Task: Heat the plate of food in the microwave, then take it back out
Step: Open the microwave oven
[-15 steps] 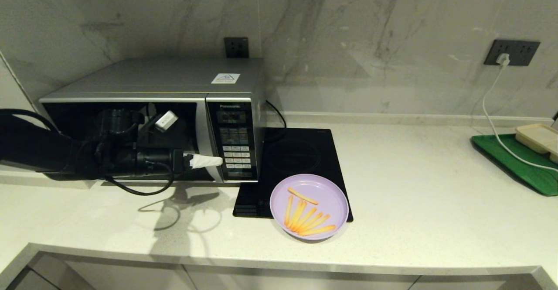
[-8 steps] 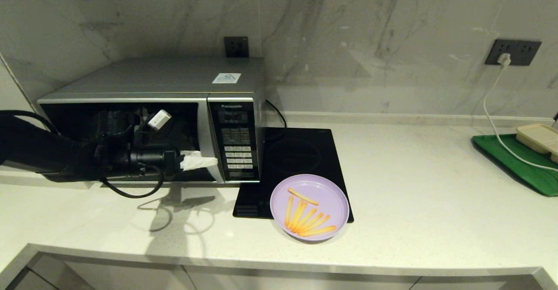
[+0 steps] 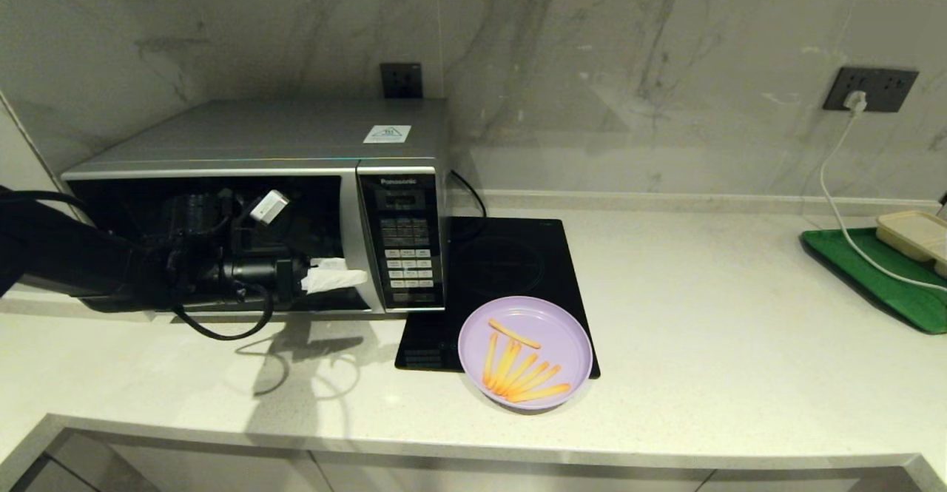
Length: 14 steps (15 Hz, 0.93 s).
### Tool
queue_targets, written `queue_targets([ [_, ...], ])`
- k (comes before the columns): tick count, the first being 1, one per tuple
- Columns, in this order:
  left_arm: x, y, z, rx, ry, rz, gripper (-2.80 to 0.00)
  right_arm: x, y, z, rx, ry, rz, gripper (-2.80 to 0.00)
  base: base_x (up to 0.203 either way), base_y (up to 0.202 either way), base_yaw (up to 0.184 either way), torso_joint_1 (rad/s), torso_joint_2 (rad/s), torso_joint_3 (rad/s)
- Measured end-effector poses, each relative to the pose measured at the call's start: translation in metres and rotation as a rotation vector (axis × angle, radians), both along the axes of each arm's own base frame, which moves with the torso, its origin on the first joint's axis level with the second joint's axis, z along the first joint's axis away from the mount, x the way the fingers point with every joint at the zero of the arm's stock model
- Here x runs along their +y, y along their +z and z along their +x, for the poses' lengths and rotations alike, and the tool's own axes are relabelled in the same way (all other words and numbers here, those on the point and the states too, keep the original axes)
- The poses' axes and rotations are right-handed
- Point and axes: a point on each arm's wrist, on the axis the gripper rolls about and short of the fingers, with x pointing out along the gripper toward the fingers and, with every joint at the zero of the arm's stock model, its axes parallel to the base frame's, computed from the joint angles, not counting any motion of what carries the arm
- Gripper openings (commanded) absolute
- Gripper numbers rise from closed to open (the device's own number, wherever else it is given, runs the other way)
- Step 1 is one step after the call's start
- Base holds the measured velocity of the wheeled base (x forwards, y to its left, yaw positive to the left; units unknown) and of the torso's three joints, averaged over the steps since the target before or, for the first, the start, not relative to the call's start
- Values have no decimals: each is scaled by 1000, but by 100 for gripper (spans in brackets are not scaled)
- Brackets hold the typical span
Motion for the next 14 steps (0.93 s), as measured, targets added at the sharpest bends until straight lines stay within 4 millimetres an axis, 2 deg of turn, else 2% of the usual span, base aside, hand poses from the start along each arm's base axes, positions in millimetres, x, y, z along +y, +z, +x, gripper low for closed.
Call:
queue_targets([
  [6, 9, -5, -3, 34, -29, -42, 0, 0, 0, 0, 0, -1, 0, -280, 0, 0, 0, 0, 0, 0],
  [8, 13, -9, -19, 108, -43, -69, 0, 0, 0, 0, -1, 0, 0, -280, 0, 0, 0, 0, 0, 0],
  [11, 32, -19, -52, 246, -6, -113, 0, 0, 0, 0, 0, 0, 0, -280, 0, 0, 0, 0, 0, 0],
  [14, 46, -23, -65, 268, 40, -118, 0, 0, 0, 0, 0, -1, 0, -280, 0, 0, 0, 0, 0, 0],
])
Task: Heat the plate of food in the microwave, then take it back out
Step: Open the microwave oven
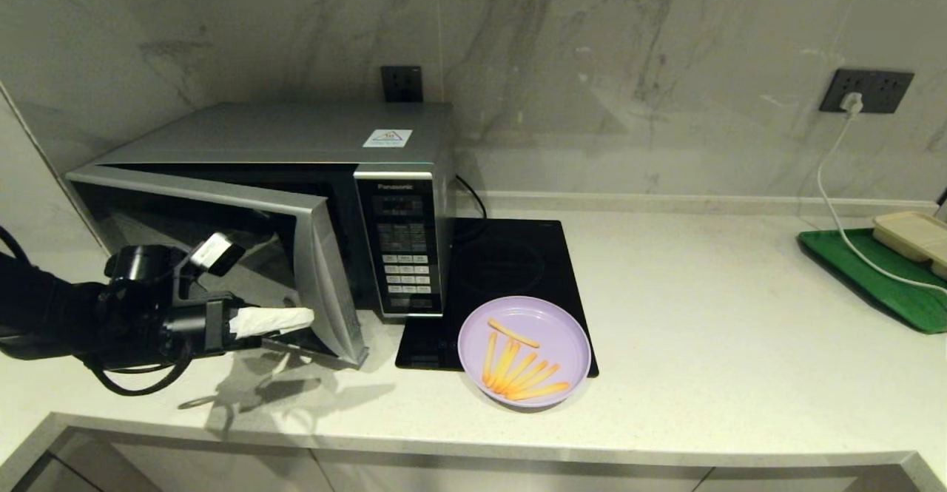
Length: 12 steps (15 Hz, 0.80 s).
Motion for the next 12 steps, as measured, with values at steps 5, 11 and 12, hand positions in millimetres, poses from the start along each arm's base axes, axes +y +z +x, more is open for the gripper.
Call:
queue_targets([
  [5, 16, 15, -30, -48, 122, 95, 0, 0, 0, 0, 0, 1, 0, -280, 0, 0, 0, 0, 0, 0],
  [11, 29, 54, -120, 15, 432, 346, 0, 0, 0, 0, 0, 0, 0, -280, 0, 0, 0, 0, 0, 0],
  [12, 27, 61, -135, 34, 507, 445, 0, 0, 0, 0, 0, 1, 0, -280, 0, 0, 0, 0, 0, 0],
])
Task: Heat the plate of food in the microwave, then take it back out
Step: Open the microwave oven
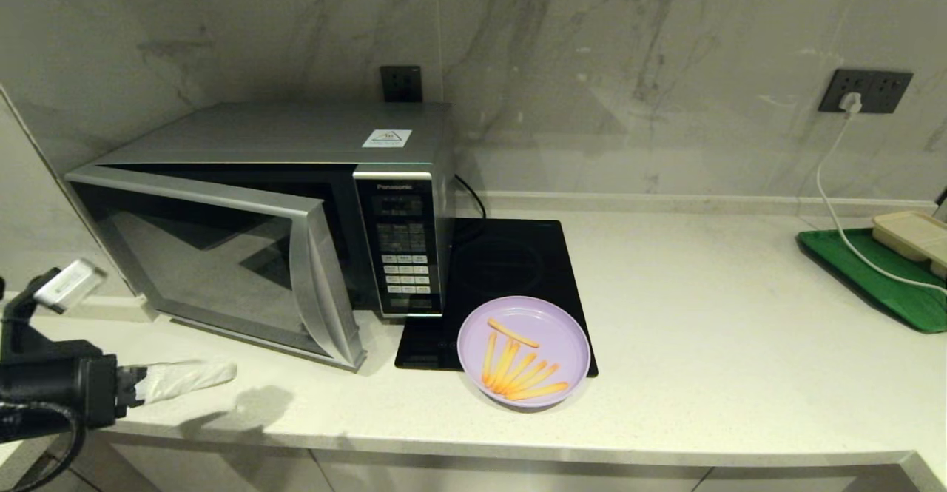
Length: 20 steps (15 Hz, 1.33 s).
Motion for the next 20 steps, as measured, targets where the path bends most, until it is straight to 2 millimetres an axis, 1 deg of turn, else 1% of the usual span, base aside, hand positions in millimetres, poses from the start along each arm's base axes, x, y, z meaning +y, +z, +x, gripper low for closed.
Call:
queue_targets([
  [1, -3, 7, -14, 20, 77, 94, -228, 0, 0, 0, -1, -1, 0, -280, 0, 0, 0, 0, 0, 0],
  [2, -5, 12, -26, 40, 144, 176, -280, 0, 0, 0, 0, -1, -1, -280, 0, 0, 0, 0, 0, 0],
  [4, -11, 20, -53, 96, 254, 312, -280, 0, 0, 0, 0, 0, 0, -280, 0, 0, 0, 0, 0, 0],
  [6, -14, 33, -67, 120, 326, 404, -280, 0, 0, 0, 0, -1, 0, -280, 0, 0, 0, 0, 0, 0],
  [8, -13, 56, -68, 68, 379, 464, -280, 0, 0, 0, 0, 0, 0, -280, 0, 0, 0, 0, 0, 0],
  [10, -12, 90, -60, -17, 415, 496, -280, 0, 0, 0, 0, 0, 0, -280, 0, 0, 0, 0, 0, 0],
  [12, -13, 128, -46, -82, 448, 504, -280, 0, 0, 0, -1, 0, 0, -280, 0, 0, 0, 0, 0, 0],
  [13, -14, 147, -36, -111, 469, 497, -280, 0, 0, 0, 0, 0, 0, -280, 0, 0, 0, 0, 0, 0],
  [14, -17, 163, -23, -134, 489, 484, -280, 0, 0, 0, 0, 0, 0, -280, 0, 0, 0, 0, 0, 0],
  [15, -24, 175, -5, -144, 503, 467, -280, 0, 0, 0, 0, 0, 0, -280, 0, 0, 0, 0, 0, 0],
  [16, -32, 181, 11, -142, 506, 455, -280, 0, 0, 0, 0, -1, 0, -280, 0, 0, 0, 0, 0, 0],
  [18, -53, 184, 38, -139, 488, 458, -280, 0, 0, 0, -1, 0, 0, -280, 0, 0, 0, 0, 0, 0],
  [20, -75, 181, 56, -133, 463, 471, -280, 0, 0, 0, 0, 0, 0, -280, 0, 0, 0, 0, 0, 0],
])
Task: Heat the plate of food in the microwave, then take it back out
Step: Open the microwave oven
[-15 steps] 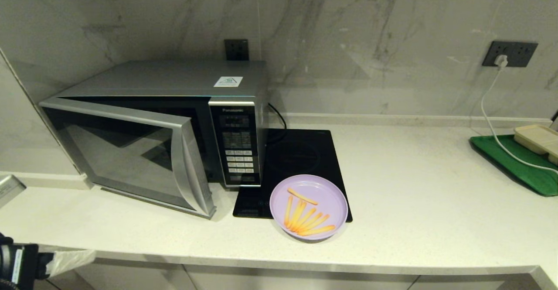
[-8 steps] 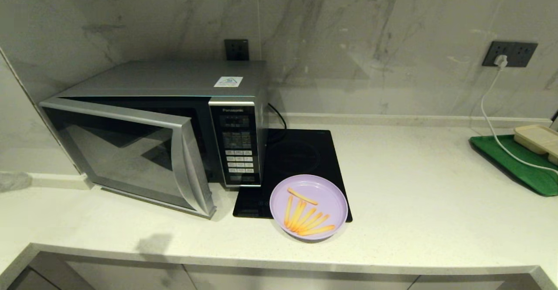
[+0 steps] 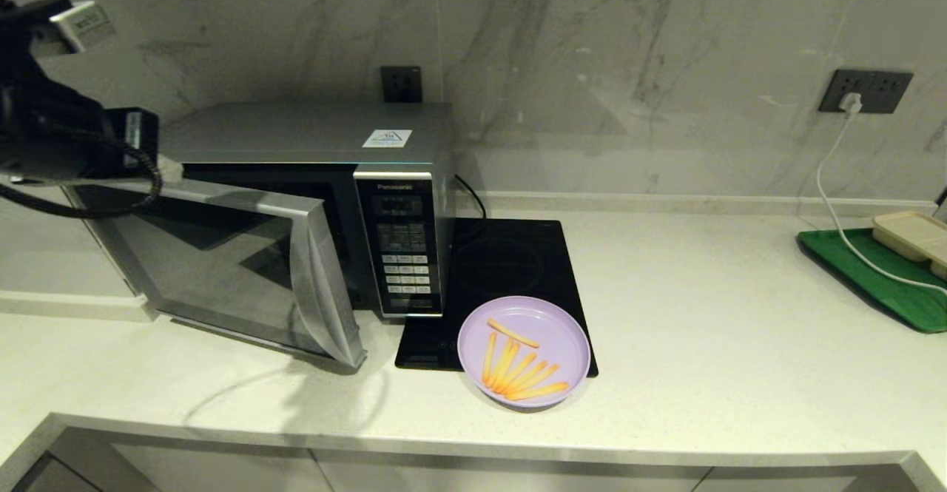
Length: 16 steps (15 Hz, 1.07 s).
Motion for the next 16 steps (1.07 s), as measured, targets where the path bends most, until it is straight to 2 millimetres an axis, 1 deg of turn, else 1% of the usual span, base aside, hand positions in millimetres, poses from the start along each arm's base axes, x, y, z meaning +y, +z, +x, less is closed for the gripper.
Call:
queue_targets([
  [2, -20, -1, 13, 1, -10, 5, -280, 0, 0, 0, -1, 0, 0, -280, 0, 0, 0, 0, 0, 0],
  [5, -39, -5, 27, 9, -17, 4, -280, 0, 0, 0, 0, -1, 0, -280, 0, 0, 0, 0, 0, 0],
  [10, -55, -19, 44, 44, 4, 11, -280, 0, 0, 0, 0, -1, 0, -280, 0, 0, 0, 0, 0, 0],
  [14, -69, -25, 65, -26, 70, 50, -280, 0, 0, 0, 0, -1, 0, -280, 0, 0, 0, 0, 0, 0],
  [16, -74, -29, 70, -23, 69, 56, -280, 0, 0, 0, 0, -1, 0, -280, 0, 0, 0, 0, 0, 0],
])
